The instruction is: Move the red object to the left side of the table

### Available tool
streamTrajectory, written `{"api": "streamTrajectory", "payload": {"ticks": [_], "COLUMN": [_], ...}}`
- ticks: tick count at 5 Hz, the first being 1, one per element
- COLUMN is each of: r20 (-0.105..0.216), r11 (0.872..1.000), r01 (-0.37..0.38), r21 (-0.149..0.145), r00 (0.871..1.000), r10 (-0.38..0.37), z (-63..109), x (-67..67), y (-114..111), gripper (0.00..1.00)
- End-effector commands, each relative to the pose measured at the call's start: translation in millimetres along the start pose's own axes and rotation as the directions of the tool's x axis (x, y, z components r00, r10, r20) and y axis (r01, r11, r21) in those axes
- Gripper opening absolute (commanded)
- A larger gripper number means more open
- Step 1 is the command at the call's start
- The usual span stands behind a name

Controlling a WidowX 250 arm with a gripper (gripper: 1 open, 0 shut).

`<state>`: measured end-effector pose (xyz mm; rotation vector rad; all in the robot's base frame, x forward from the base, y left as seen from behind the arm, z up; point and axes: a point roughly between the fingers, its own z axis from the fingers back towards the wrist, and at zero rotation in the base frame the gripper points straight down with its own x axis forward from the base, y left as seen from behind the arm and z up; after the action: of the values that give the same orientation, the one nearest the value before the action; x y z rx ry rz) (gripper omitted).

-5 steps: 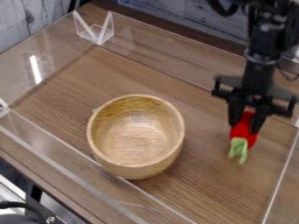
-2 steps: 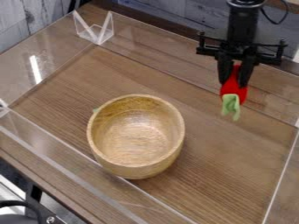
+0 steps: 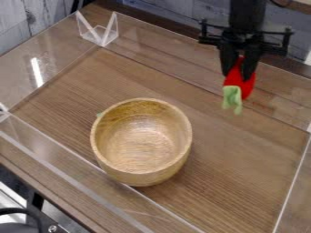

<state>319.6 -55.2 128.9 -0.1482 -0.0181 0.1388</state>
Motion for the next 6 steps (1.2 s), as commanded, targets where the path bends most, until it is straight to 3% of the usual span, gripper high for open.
{"api": "streamTrajectory", "payload": {"ticks": [1, 2, 4, 6], "r20": [0.095, 0.105, 0.102, 0.11], "r11": [0.999, 0.996, 0.996, 0.991], "r01": [-0.029, -0.079, -0.078, -0.128], "r21": [-0.025, -0.027, -0.031, -0.035], "r00": [0.995, 0.991, 0.992, 0.985], "r10": [0.031, 0.082, 0.081, 0.131], "z": [26.0, 27.0, 32.0, 33.1], "x": [4.7, 3.2, -3.0, 2.0], "y": [-7, -12, -2, 6], "gripper": [0.0, 0.0, 0.0, 0.0]}}
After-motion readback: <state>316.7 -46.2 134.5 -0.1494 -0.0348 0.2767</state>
